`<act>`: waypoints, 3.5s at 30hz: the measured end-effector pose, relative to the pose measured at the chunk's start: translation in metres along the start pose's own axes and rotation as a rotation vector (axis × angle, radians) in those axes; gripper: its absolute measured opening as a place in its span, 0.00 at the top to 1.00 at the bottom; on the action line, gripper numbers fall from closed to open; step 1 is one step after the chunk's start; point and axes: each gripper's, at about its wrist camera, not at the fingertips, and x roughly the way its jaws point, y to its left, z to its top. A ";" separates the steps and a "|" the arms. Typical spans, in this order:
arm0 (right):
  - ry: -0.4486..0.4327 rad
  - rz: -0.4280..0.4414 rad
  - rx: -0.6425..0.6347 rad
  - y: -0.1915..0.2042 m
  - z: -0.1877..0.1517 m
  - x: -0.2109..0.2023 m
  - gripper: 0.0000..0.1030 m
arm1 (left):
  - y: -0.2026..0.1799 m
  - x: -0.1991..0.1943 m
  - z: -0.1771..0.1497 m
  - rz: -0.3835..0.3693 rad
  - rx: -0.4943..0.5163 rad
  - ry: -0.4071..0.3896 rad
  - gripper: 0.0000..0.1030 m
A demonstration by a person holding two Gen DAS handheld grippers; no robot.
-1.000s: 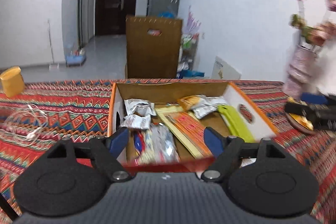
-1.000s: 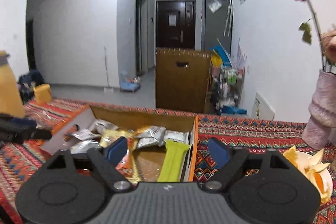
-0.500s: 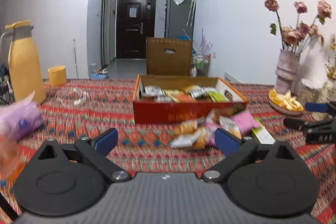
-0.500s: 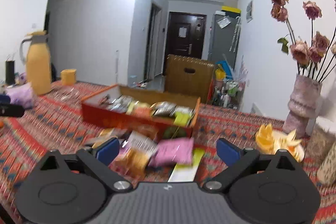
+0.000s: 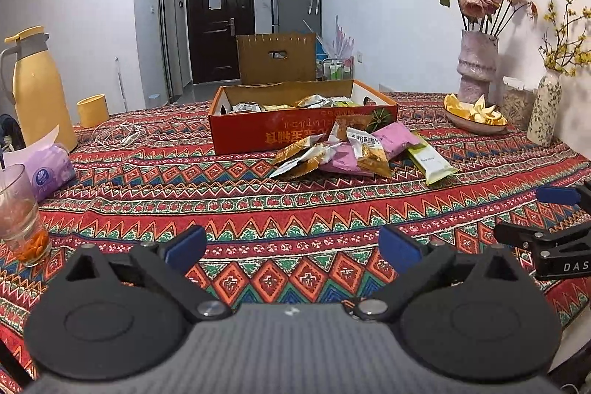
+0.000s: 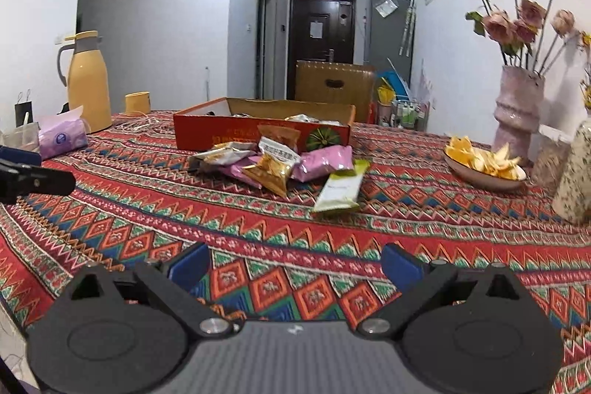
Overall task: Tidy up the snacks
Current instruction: 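Withdraw both tools from the box toward the remaining packets, then grasp the white-and-green bar packet with the right tool, then place the bar packet in the box with the right tool while the left tool drops a gold packet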
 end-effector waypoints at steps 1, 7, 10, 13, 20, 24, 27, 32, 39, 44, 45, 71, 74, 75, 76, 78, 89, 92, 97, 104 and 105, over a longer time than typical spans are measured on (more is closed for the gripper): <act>0.001 -0.004 0.002 -0.001 -0.001 -0.001 0.03 | -0.001 0.000 0.000 -0.001 0.001 0.002 0.01; 0.007 -0.004 0.019 -0.009 0.000 0.004 0.03 | -0.002 0.010 0.004 -0.008 -0.003 0.018 0.02; 0.016 -0.006 0.024 -0.012 0.004 0.011 0.03 | 0.002 0.022 0.011 -0.018 -0.018 0.029 0.01; 0.029 -0.013 0.020 -0.017 0.013 0.022 0.04 | 0.006 0.040 0.023 -0.031 -0.032 0.035 0.02; 0.042 -0.043 0.030 -0.035 0.048 0.064 0.04 | 0.021 0.114 0.065 -0.030 -0.048 0.054 0.04; 0.061 -0.039 0.036 -0.043 0.064 0.099 0.04 | 0.030 0.164 0.086 -0.077 -0.070 0.068 0.09; 0.079 -0.029 0.052 -0.048 0.074 0.128 0.05 | 0.034 0.202 0.101 -0.102 -0.092 0.098 0.15; 0.117 0.004 0.126 -0.059 0.083 0.176 0.16 | 0.034 0.258 0.109 -0.165 -0.059 0.161 0.29; 0.188 -0.045 0.143 -0.063 0.076 0.216 0.50 | 0.037 0.297 0.102 -0.278 -0.089 0.225 0.29; 0.201 -0.079 0.131 -0.063 0.071 0.222 0.62 | 0.032 0.295 0.099 -0.270 -0.072 0.217 0.42; 0.204 -0.085 0.125 -0.063 0.071 0.219 0.63 | 0.030 0.290 0.099 -0.261 -0.051 0.207 0.42; 0.116 -0.012 0.108 0.010 0.035 0.031 0.65 | 0.064 0.034 0.040 -0.143 -0.140 -0.001 0.54; 0.112 -0.007 0.102 0.014 0.034 0.027 0.65 | 0.066 0.027 0.038 -0.138 -0.145 -0.011 0.54; 0.111 -0.006 0.103 0.015 0.034 0.026 0.65 | 0.066 0.026 0.038 -0.136 -0.149 -0.013 0.54; 0.110 -0.006 0.103 0.015 0.035 0.025 0.65 | 0.068 0.026 0.038 -0.136 -0.151 -0.016 0.54; 0.104 -0.008 0.099 0.014 0.038 0.027 0.65 | 0.069 0.028 0.040 -0.134 -0.155 -0.020 0.54; -0.029 0.064 0.001 -0.013 0.135 0.084 0.65 | 0.091 0.096 0.148 -0.024 -0.069 -0.167 0.53; -0.039 0.103 0.015 -0.025 0.170 0.128 0.65 | 0.094 0.141 0.176 0.026 -0.065 -0.164 0.53; 0.043 0.134 0.078 -0.042 0.212 0.231 0.65 | 0.097 0.234 0.193 0.060 -0.099 -0.057 0.53; 0.217 0.024 0.140 -0.049 0.213 0.360 0.65 | 0.090 0.327 0.186 0.040 -0.189 0.083 0.53; 0.241 0.003 0.152 -0.049 0.209 0.374 0.65 | 0.084 0.333 0.188 0.029 -0.191 0.084 0.53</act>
